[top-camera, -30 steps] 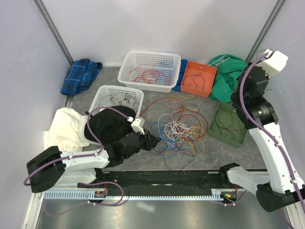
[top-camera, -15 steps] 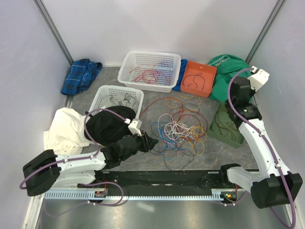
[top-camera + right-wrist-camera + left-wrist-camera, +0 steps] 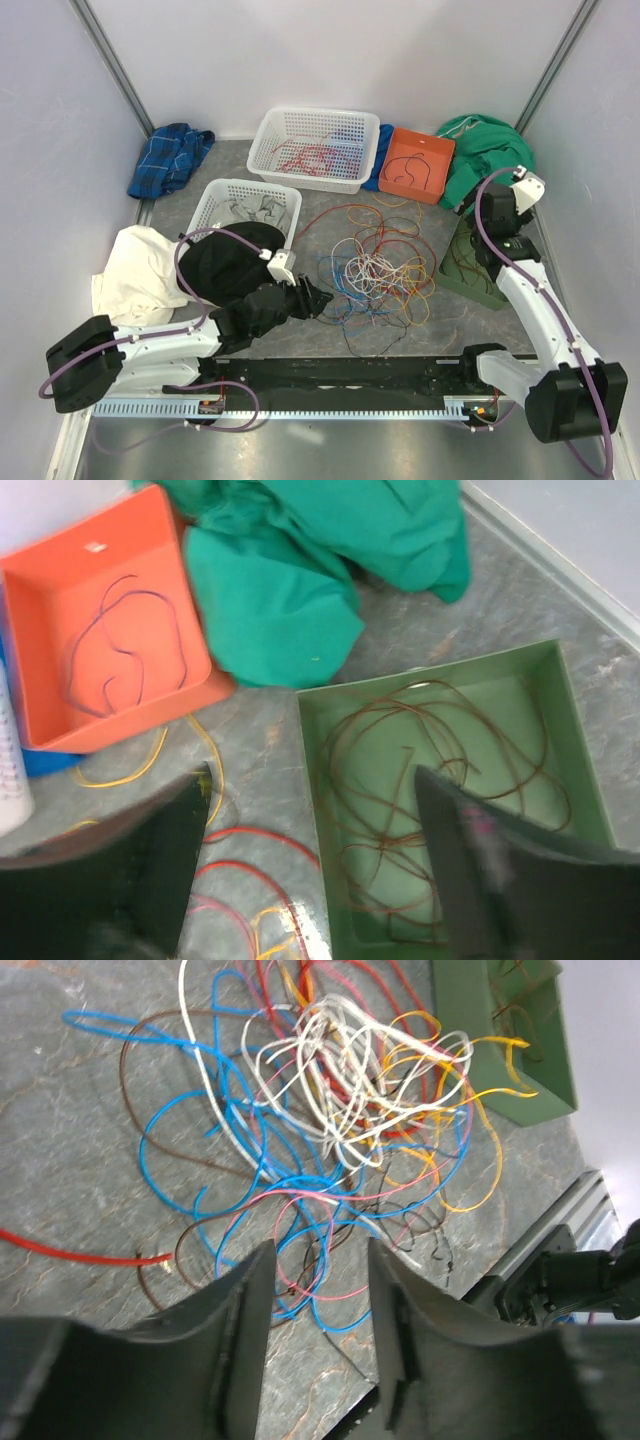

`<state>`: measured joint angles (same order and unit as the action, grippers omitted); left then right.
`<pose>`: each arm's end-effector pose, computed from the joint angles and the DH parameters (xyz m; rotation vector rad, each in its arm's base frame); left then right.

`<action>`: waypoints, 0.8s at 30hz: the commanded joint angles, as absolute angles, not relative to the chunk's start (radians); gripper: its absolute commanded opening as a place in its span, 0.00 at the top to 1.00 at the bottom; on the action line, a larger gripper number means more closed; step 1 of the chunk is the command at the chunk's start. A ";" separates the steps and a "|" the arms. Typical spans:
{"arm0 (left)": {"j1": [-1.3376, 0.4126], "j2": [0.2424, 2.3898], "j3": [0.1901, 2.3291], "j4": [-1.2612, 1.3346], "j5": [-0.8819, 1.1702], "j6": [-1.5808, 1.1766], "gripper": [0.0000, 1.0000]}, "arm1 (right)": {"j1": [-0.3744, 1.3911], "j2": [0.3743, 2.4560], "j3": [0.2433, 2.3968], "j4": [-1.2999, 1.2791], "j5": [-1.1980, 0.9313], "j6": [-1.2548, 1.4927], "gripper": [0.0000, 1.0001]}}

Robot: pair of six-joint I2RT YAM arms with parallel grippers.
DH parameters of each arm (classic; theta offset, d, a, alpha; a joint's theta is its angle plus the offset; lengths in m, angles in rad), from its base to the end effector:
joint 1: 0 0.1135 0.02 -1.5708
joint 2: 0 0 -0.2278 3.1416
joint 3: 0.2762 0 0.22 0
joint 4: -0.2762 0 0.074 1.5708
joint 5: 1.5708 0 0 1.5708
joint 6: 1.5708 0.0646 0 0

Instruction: Untangle the cables

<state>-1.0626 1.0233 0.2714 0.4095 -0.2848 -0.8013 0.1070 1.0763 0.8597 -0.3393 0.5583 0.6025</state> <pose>0.1254 -0.1878 0.1616 0.0606 2.0248 -0.9687 0.2432 -0.0083 0.2592 0.8046 1.8727 -0.1523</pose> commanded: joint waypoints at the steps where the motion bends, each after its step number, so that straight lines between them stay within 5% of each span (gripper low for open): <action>1: -1.065 1.046 0.337 0.377 -0.317 -0.827 0.39 | 0.118 0.959 0.881 -0.354 0.496 0.650 0.05; 7: -1.065 1.058 0.413 0.307 -0.367 -0.821 0.19 | 0.222 0.850 0.827 -0.361 0.408 0.686 0.02; 15: -1.051 0.956 0.531 0.154 -0.549 -0.740 0.06 | 0.563 0.749 0.664 -0.175 0.296 0.631 0.02; 24: -0.994 0.876 0.721 0.009 -0.548 -0.545 0.02 | 0.773 0.721 0.580 -0.115 0.307 0.500 0.02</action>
<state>-1.0145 0.8825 0.6056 0.1081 -0.5121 -0.6689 0.7231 0.7620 0.6258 -0.1986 0.3065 0.5774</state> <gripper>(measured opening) 0.967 0.979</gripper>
